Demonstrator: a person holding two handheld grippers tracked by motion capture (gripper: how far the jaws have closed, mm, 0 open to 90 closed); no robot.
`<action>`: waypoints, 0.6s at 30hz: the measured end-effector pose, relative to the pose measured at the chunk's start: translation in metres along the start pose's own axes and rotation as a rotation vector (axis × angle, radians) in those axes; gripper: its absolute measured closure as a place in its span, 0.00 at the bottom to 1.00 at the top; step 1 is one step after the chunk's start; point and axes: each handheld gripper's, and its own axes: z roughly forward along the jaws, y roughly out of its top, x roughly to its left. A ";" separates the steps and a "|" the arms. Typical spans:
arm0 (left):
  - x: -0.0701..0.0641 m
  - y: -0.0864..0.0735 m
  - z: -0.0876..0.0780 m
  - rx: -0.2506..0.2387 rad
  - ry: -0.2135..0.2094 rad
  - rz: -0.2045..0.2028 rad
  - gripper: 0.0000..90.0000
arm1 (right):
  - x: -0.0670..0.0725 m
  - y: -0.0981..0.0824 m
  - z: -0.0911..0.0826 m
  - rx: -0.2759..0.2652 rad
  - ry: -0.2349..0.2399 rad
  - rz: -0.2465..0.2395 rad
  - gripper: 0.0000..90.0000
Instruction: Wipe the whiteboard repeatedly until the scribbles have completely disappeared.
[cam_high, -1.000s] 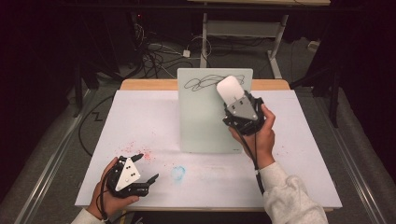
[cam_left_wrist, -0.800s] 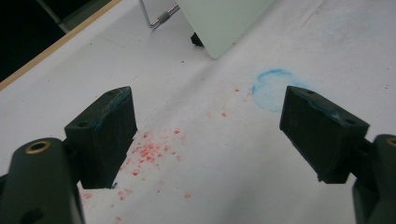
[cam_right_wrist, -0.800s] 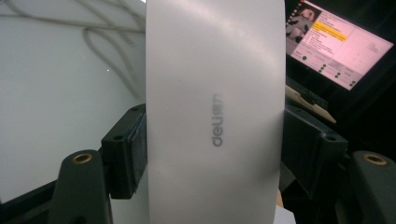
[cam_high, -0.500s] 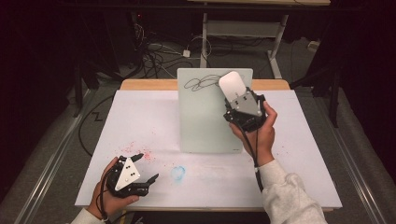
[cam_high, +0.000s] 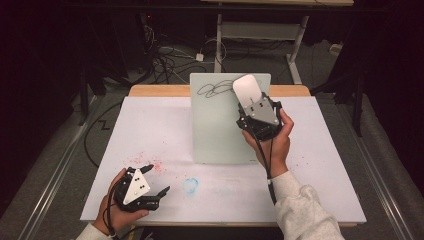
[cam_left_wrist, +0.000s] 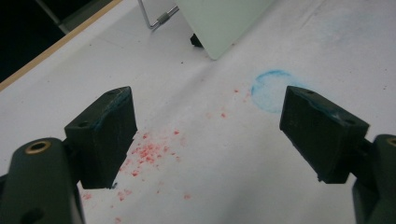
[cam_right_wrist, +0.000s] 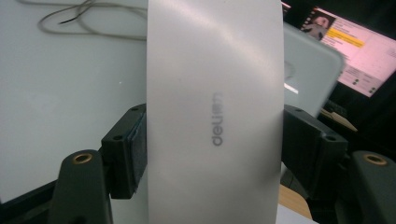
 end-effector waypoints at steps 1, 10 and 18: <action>0.000 0.000 0.000 0.000 0.000 0.000 0.20 | -0.006 -0.001 0.000 -0.001 -0.039 0.039 0.35; 0.000 0.000 -0.001 -0.004 -0.001 0.000 0.20 | 0.013 0.001 0.003 -0.006 -0.093 0.149 0.35; 0.000 0.000 -0.001 -0.007 -0.005 0.003 0.20 | 0.053 0.015 0.007 -0.014 -0.031 0.104 0.35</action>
